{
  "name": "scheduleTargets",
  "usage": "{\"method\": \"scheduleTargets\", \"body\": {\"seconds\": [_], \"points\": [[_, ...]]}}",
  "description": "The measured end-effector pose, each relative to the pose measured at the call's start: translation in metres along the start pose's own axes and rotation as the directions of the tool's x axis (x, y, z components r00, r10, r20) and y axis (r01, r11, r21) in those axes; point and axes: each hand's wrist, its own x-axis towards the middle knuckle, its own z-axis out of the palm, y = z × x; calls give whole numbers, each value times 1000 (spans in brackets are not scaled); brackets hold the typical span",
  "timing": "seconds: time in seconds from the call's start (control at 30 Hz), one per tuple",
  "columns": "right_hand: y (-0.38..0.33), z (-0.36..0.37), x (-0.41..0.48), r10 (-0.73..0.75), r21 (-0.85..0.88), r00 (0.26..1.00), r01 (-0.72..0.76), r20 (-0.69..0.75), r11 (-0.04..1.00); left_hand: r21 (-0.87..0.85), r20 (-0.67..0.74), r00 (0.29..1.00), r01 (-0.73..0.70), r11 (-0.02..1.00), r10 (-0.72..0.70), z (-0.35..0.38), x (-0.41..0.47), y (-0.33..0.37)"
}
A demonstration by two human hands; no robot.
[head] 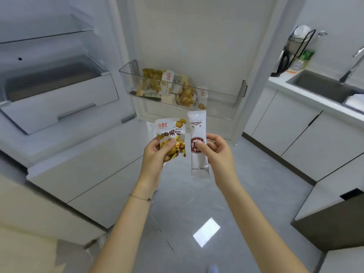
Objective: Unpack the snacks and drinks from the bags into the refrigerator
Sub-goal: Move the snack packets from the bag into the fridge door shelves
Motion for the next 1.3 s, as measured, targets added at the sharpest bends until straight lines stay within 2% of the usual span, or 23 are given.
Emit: {"method": "scheduleTargets", "body": {"seconds": [0.17,0.37,0.6,0.77,0.9,1.03,1.17,1.3], "points": [[-27,26,25,-74,-23,996,75,49,997,-3,-16,997,-77,997,77,-23,31,31],[-70,45,72,-174,9,975,175,135,985,14,-54,968,-246,969,247,-24,74,76],[-109,71,125,-254,49,955,249,156,967,28,8,925,-379,925,379,-14,116,127],[-125,81,155,-375,-68,918,386,131,920,144,69,893,-451,881,445,-12,155,150],[-134,80,178,-440,-242,892,453,108,858,285,187,891,-451,846,413,-20,191,162],[-139,72,188,-464,-410,877,473,130,780,407,337,892,-426,808,300,-32,221,176],[-134,64,188,-419,-551,897,424,143,719,555,513,848,-446,702,133,-47,247,185],[-122,66,186,-323,-615,937,334,134,714,680,618,783,-486,549,-72,-51,261,184]]}}
